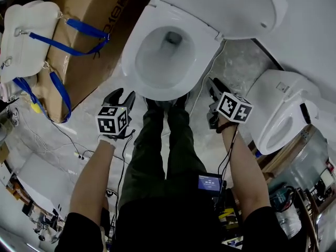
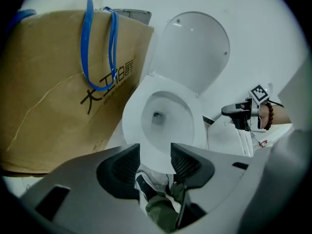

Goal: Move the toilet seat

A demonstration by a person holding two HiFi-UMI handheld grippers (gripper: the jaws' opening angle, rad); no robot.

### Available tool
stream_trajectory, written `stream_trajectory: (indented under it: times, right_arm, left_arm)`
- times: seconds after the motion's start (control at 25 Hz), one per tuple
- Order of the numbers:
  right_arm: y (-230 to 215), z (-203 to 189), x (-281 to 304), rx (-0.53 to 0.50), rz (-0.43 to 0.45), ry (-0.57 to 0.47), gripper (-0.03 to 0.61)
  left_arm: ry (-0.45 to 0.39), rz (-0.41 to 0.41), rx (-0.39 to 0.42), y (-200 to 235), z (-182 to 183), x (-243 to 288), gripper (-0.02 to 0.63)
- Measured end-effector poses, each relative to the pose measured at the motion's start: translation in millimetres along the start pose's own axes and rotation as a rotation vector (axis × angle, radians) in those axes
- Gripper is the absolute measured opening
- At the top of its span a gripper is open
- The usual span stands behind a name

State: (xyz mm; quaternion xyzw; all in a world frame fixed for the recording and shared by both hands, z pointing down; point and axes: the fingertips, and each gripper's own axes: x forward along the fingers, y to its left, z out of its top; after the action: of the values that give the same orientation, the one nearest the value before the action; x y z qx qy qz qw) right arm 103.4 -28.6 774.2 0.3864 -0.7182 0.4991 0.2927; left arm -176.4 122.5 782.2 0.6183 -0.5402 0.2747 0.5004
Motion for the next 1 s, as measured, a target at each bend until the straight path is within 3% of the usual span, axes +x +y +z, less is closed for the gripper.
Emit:
stream_trajectory:
  times: [0.08,0.2,0.48,0.68,1.0]
  right_arm:
    - [-0.6,-6.7,20.6,-0.011,0.010,0.038,0.149]
    - [6.9,-46.6,47.3,-0.040,0.036,0.134,0.185]
    - [10.9,-126.3,74.1,0.088,0.053,0.233,0.250]
    - [11.3,-139.0,82.9,0.117,0.067,0.226,0.262]
    - [17.2,-137.7,95.5,0.182,0.063,0.195,0.267]
  left_arm:
    - [0.004,-0.014,-0.048,8.5,-1.4,14.6,0.204]
    - [0.026,-0.033,-0.114,20.3,-11.6,36.8,0.206]
    - [0.104,-0.074,-0.151,33.7,-45.6,70.9,0.244]
    - [0.103,-0.110,-0.210,37.2,-55.7,83.2,0.252]
    - [0.088,-0.147,-0.221,33.2,-46.6,96.3,0.252]
